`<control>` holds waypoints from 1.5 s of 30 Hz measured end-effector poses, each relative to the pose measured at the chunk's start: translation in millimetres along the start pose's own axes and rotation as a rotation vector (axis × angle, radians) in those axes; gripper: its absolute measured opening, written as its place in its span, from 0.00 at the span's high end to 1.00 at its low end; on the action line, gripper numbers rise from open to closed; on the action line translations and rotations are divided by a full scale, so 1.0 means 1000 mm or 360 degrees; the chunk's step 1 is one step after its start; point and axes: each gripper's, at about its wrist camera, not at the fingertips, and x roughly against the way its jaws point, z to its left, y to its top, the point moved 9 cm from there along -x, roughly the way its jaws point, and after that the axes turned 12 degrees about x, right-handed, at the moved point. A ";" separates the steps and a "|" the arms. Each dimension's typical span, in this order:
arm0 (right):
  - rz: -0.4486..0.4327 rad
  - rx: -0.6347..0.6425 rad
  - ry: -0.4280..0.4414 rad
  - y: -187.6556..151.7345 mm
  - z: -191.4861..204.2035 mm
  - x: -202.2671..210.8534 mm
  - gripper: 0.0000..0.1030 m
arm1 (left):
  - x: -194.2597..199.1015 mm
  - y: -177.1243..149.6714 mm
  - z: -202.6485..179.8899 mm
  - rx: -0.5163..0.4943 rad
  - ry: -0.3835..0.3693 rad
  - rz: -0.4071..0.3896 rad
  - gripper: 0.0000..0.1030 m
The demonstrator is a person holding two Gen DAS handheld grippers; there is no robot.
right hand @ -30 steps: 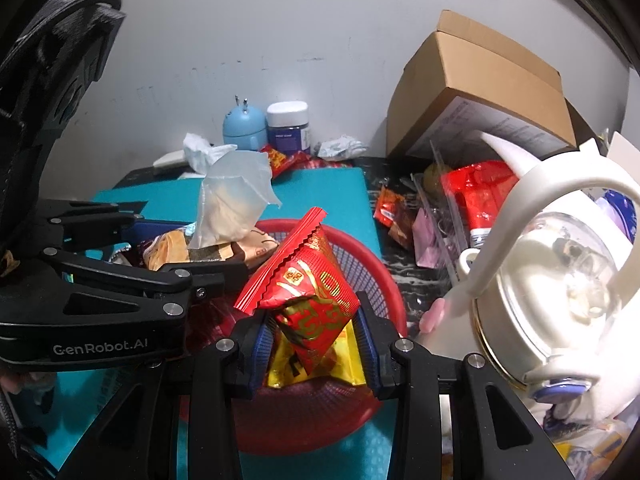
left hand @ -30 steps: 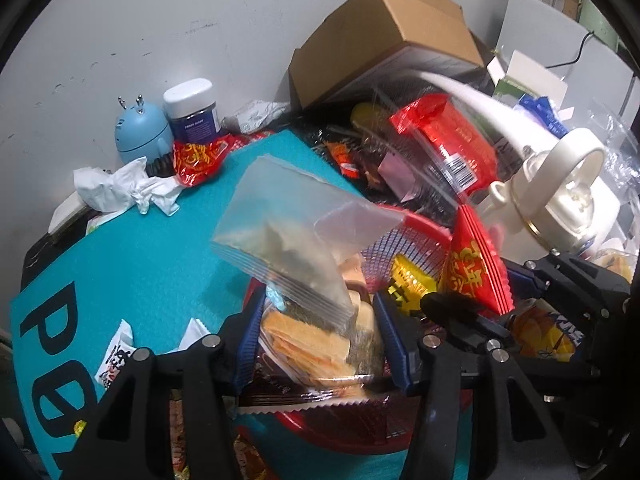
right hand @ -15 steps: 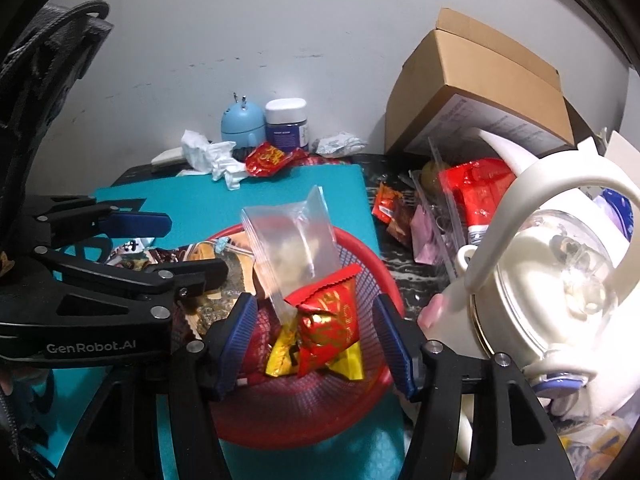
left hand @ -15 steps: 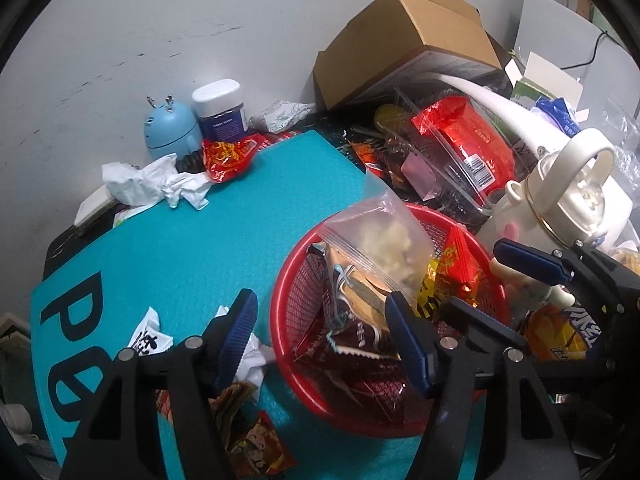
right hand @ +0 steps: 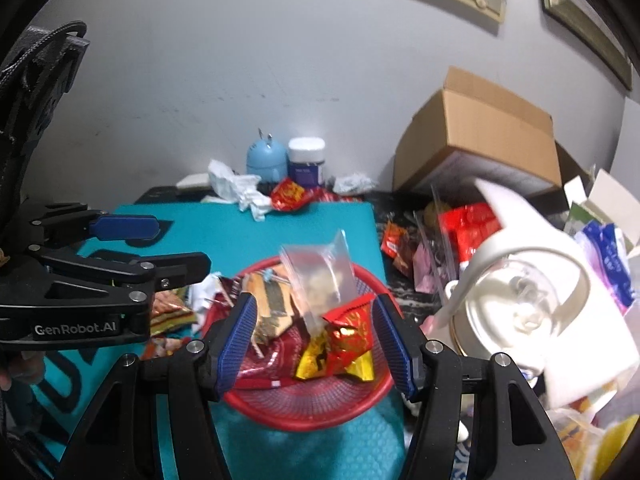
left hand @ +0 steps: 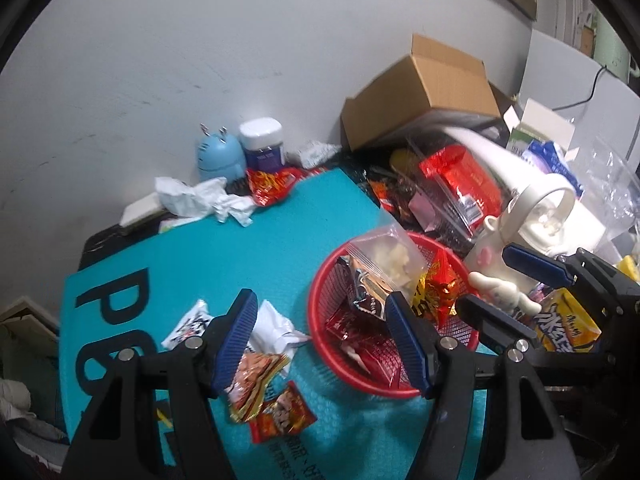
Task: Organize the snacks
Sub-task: 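Move both open tools back over the remaining snacks on the mat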
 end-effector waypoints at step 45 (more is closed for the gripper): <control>-0.0219 0.0228 0.0400 -0.008 0.130 0.097 0.41 | 0.154 -0.103 0.067 0.0304 0.0172 -0.0302 0.37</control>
